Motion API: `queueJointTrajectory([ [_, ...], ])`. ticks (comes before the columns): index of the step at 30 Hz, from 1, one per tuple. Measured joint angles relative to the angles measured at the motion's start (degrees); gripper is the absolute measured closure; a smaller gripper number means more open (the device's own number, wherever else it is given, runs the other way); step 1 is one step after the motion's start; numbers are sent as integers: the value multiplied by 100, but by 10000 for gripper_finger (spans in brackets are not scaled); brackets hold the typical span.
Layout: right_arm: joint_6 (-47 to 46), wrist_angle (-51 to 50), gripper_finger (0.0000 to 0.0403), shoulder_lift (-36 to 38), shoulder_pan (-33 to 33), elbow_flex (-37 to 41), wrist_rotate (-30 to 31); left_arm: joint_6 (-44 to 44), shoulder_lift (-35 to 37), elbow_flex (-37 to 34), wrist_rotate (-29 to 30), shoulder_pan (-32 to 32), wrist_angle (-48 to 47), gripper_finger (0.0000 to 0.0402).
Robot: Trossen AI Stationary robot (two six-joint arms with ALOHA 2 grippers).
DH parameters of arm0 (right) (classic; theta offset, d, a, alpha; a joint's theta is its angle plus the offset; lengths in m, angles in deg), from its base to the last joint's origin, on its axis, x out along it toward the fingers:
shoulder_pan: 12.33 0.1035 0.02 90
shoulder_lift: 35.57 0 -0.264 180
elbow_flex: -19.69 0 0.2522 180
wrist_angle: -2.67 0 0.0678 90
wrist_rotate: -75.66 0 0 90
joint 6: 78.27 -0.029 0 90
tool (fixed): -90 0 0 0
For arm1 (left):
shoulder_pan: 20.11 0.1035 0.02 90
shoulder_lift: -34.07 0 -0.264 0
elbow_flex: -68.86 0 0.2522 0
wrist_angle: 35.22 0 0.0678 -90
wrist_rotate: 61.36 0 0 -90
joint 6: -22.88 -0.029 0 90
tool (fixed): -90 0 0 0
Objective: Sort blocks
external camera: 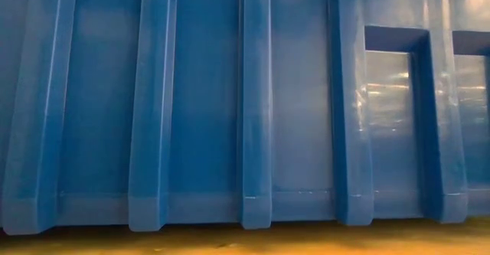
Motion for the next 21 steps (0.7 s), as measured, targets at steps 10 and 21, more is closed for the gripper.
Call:
queueJointTrajectory([
  [10, -408, 33, 290, -265, -384, 0, -1058, -196, -35, -3, 156, 0, 4, 401],
  [21, -83, 49, 354, -307, -380, 2, -1098, -150, -112, -2, 275, 0, -267, 401],
])
